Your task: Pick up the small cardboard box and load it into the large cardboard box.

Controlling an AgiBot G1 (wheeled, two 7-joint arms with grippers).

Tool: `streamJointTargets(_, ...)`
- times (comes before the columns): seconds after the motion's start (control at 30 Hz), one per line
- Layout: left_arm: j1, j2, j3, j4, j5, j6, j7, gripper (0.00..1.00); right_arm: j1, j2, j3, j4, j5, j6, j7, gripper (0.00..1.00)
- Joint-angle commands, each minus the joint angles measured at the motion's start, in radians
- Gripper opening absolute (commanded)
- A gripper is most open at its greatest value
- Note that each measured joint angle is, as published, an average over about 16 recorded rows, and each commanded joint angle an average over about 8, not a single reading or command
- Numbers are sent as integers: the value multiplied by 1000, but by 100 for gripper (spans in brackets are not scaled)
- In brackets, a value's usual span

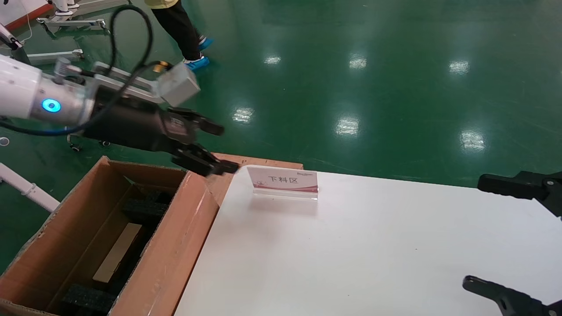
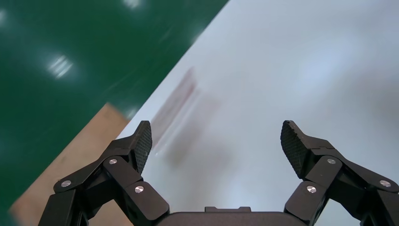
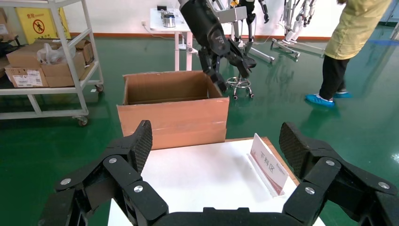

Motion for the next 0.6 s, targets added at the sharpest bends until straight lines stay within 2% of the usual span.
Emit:
streamJointTargets(0.03,50,5,-62,-15,-8,11,12,100,0,0,1,0,0,0,0,100)
streamJointTargets(0.6,463,43,-572,-141,-77,101,114,100,-2,-3,7,2,-5,-3,4,100)
